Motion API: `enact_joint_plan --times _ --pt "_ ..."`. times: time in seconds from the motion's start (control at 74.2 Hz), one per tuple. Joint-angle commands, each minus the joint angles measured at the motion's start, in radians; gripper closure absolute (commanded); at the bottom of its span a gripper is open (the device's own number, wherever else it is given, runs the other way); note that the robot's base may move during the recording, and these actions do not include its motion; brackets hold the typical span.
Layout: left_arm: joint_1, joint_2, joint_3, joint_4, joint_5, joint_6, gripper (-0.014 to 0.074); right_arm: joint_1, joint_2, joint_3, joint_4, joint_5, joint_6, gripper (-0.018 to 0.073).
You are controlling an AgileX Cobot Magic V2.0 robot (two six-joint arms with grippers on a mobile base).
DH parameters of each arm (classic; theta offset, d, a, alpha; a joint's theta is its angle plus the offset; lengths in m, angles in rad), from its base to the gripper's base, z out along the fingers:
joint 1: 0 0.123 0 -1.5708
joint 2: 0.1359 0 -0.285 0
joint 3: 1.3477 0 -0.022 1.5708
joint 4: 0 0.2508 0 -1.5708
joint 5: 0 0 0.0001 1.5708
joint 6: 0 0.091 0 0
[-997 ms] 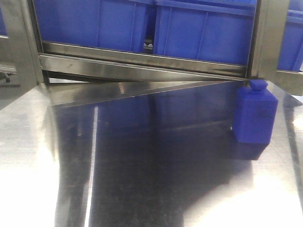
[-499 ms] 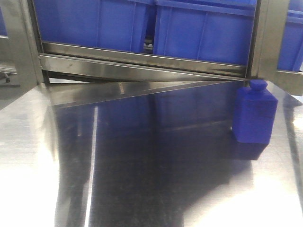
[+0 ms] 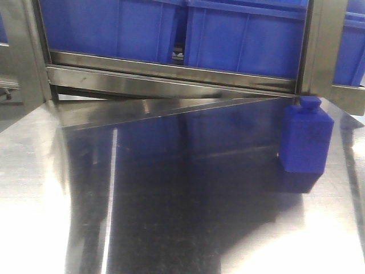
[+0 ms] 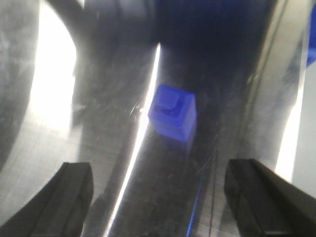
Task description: Pick and sort blue part to right shelf
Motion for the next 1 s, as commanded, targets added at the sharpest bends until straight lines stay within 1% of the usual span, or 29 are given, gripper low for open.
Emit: enact_joint_plan --times 0.0,0.135,0.337,0.566,0.809,0.984 --pt "-0.007 0.012 -0.025 0.005 -0.102 0.000 0.0347 0.010 0.102 -0.113 0.016 0.000 0.033 -0.0065" --pt "-0.007 0.012 -0.025 0.005 -0.102 0.000 0.0347 0.028 0.257 -0.231 -0.007 0.048 0.105 -0.0065" --pt "-0.007 0.012 -0.025 0.005 -0.102 0.000 0.0347 0.065 0.445 -0.338 -0.157 0.131 0.260 -0.0065" --pt "-0.007 0.012 -0.025 0.005 -0.102 0.000 0.0347 0.085 0.568 -0.344 -0.170 0.109 0.270 -0.0065" --pt "-0.007 0.012 -0.025 0.005 -0.102 0.000 0.0347 0.134 0.674 -0.344 -0.177 0.054 0.271 -0.0065" --pt "-0.007 0.012 -0.025 0.005 -0.102 0.000 0.0347 0.134 0.731 -0.344 -0.224 0.059 0.327 -0.0065"
